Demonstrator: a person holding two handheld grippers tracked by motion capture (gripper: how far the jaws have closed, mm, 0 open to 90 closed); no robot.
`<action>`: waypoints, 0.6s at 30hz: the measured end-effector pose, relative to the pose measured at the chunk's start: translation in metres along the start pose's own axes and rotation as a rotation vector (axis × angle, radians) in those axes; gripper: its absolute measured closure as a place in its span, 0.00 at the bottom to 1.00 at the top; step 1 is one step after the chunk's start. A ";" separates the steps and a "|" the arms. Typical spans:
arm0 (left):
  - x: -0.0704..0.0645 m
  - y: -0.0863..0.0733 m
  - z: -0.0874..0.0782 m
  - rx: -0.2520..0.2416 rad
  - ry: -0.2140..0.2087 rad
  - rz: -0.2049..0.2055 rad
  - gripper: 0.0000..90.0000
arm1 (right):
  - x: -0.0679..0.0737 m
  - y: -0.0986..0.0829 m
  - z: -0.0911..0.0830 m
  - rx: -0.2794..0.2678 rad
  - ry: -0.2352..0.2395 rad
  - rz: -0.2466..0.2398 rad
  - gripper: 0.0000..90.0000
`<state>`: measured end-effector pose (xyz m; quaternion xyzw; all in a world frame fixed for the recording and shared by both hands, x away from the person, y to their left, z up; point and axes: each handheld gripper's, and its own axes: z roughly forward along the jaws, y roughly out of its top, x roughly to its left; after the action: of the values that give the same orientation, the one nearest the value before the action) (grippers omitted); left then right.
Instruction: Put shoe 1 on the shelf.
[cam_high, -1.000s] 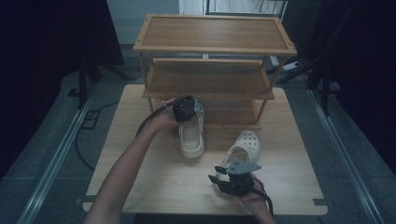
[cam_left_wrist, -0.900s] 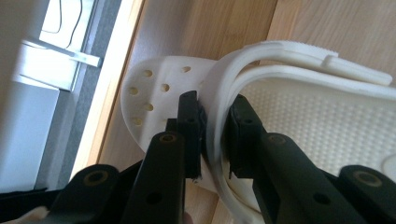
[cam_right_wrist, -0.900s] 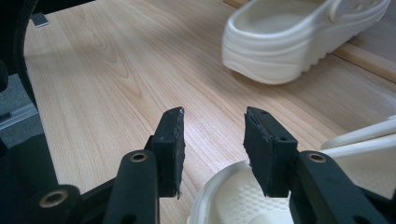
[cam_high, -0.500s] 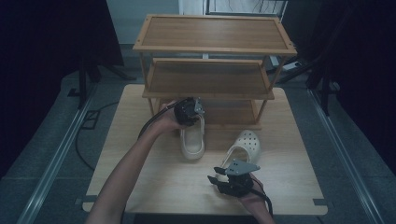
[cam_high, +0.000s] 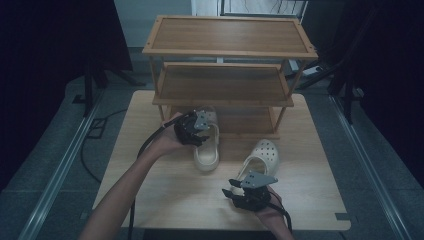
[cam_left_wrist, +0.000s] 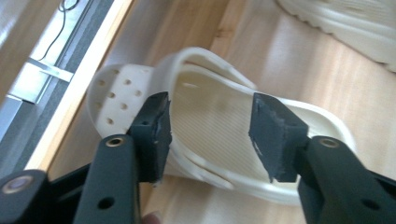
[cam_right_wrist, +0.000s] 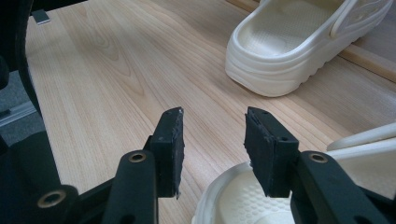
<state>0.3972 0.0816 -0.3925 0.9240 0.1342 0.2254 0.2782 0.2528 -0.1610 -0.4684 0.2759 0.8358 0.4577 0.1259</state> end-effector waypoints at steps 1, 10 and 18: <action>0.000 0.000 0.000 0.000 0.000 0.000 0.58 | 0.000 0.000 0.000 0.000 0.000 -0.001 0.64; -0.051 -0.023 -0.018 -0.025 -0.086 -0.029 0.79 | -0.002 0.001 -0.002 -0.007 -0.002 0.003 0.64; -0.077 -0.029 -0.006 -0.011 -0.173 -0.037 0.94 | -0.001 0.000 0.000 -0.002 0.001 0.002 0.64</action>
<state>0.3239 0.0787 -0.4308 0.9358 0.1256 0.1405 0.2981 0.2533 -0.1618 -0.4681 0.2764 0.8352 0.4586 0.1253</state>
